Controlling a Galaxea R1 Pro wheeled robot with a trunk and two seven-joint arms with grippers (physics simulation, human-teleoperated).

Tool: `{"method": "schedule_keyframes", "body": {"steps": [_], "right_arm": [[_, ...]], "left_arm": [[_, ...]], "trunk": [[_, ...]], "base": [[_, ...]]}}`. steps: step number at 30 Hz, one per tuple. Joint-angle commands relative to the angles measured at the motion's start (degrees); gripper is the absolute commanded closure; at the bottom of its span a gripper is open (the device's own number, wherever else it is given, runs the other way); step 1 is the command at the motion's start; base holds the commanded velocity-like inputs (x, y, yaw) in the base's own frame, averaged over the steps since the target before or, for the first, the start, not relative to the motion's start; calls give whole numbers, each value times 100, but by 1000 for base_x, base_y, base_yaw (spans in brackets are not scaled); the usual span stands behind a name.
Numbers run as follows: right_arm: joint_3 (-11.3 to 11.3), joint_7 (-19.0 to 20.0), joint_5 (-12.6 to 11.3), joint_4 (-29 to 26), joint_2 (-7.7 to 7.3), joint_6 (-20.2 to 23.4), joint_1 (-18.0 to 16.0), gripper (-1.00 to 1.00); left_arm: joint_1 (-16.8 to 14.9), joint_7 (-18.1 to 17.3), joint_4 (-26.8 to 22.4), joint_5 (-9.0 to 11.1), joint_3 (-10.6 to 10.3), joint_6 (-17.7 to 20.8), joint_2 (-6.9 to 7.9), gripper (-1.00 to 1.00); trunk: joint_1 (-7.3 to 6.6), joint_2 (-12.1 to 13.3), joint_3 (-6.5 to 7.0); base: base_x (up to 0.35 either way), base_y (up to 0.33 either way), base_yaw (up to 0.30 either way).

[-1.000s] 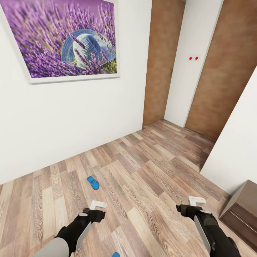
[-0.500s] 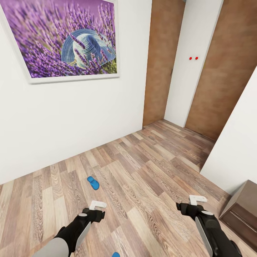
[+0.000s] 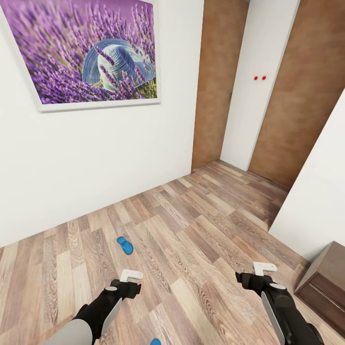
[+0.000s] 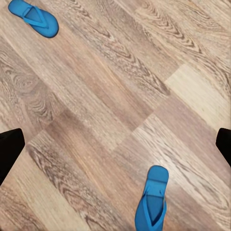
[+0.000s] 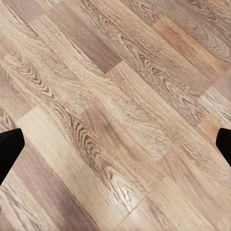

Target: In the bedroom, move the book from the bed onto either nightstand, and place the two sandals side by side next to the bed.

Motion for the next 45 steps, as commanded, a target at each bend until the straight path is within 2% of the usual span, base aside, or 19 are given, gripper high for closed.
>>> {"method": "schedule_keyframes", "body": {"steps": [1,39,45], "right_arm": [[-5,13,-3,-9,1,30,-2,-100],[11,-11,-22,128,9,45,1,-100],[14,-18,-23,161,11,283,1,-100]], "left_arm": [[-1,12,-11,-5,-27,33,3,-100],[-1,43,1,-32,-29,41,-18,-100],[-1,23,94,-21,-30,37,-5,-100]], "trunk": [[22,-44,-24],[857,-1568,-706],[989,-1809,-814]], "base": [[0,0,0],[0,0,0],[0,0,0]]}}
